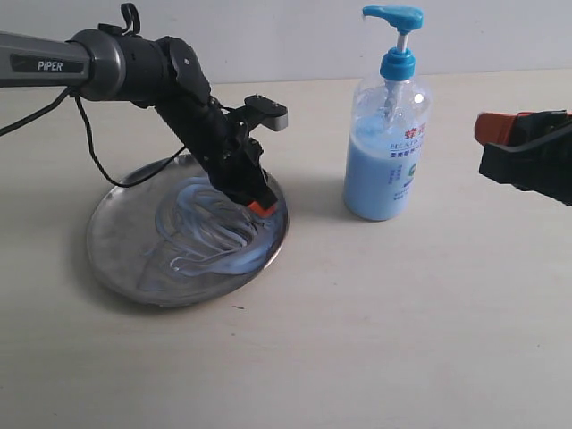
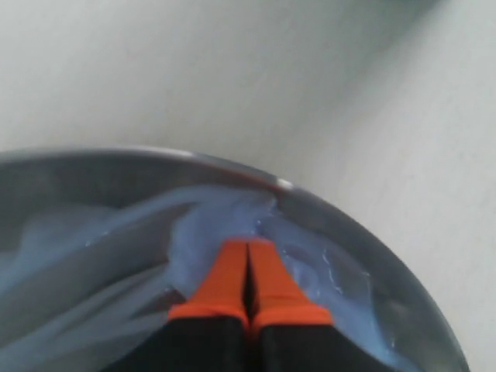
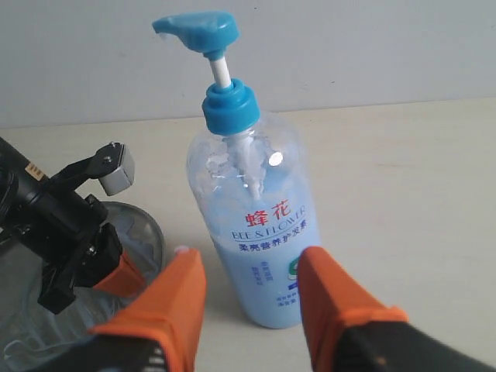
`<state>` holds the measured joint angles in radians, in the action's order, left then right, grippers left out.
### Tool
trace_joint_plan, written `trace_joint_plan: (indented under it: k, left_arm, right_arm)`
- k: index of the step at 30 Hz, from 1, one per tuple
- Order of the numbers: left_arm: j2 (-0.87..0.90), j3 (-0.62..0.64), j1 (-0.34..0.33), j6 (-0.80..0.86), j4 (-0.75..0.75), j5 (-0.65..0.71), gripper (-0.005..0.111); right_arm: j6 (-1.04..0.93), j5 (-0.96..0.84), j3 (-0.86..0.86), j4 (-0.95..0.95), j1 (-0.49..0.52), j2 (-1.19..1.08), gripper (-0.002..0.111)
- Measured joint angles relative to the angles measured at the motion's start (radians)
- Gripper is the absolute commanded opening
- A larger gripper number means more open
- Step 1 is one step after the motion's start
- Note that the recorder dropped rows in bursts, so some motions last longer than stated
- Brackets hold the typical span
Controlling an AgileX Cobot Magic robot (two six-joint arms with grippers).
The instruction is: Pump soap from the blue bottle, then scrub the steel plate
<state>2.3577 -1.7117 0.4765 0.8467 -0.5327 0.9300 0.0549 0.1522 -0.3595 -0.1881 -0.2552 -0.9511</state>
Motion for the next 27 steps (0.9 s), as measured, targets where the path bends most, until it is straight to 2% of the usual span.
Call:
trace_joint_plan:
  k: [12,27]
  left_arm:
    - [0.0,0.0,0.0,0.032,-0.005,0.139,0.0]
    - [0.012,0.0,0.0,0.028,-0.05,0.09,0.0]
  right_arm:
    - [0.0,0.016,0.0,0.0,0.0,0.0,0.04]
    - [-0.002,0.016,0.0,0.0,0.0,0.0,0.04]
